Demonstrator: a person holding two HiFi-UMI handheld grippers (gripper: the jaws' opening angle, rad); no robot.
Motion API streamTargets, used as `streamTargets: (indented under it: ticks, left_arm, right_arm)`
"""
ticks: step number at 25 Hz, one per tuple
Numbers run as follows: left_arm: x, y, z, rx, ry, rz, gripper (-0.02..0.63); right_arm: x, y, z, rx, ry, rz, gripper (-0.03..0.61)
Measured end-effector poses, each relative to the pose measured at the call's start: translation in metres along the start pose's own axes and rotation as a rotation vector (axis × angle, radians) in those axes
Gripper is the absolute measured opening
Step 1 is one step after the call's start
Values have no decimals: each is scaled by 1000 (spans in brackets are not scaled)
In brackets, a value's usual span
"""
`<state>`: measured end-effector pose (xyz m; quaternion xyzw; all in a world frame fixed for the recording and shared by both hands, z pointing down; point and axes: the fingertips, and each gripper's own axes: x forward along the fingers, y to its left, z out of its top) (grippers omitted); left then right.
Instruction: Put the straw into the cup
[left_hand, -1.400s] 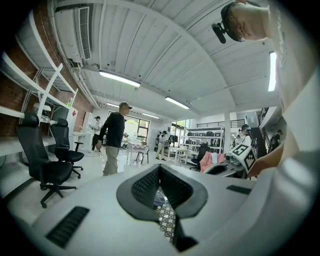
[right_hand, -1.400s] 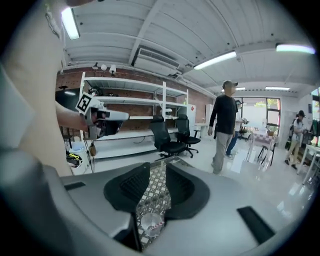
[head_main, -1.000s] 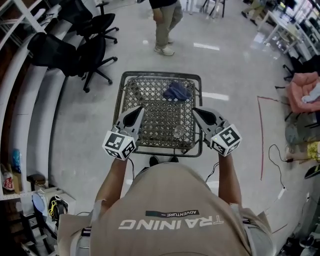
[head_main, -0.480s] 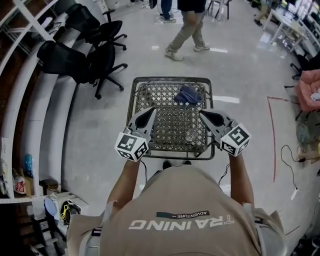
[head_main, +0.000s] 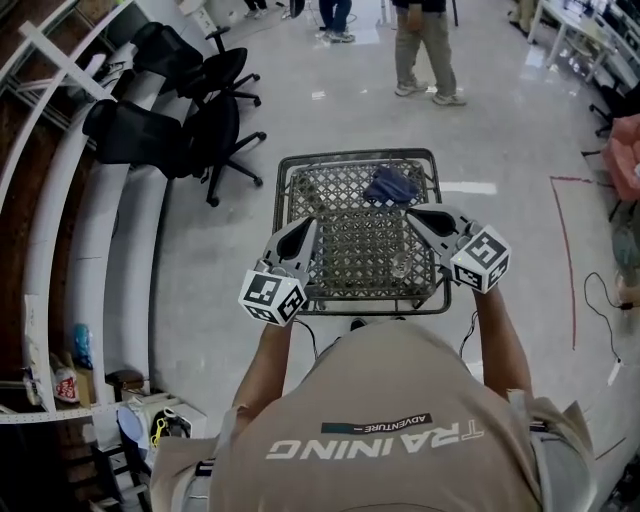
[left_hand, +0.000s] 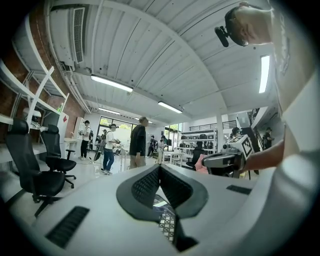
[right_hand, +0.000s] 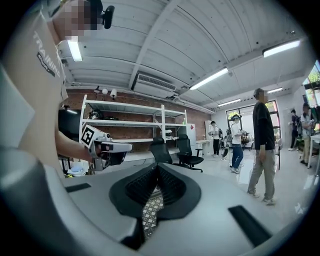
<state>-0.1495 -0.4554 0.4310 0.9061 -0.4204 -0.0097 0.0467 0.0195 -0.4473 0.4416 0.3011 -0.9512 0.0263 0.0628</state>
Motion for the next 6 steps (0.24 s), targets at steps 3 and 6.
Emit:
streamTargets:
  ticks: [3,6]
  left_arm:
    - [-2,1,-3,-1,1,7,17]
    - [-5,2,-8,-1,4,16,17]
  right_arm:
    - [3,-1,-4,0,3,9,17]
    - [5,1,-10,-4,10,19,17]
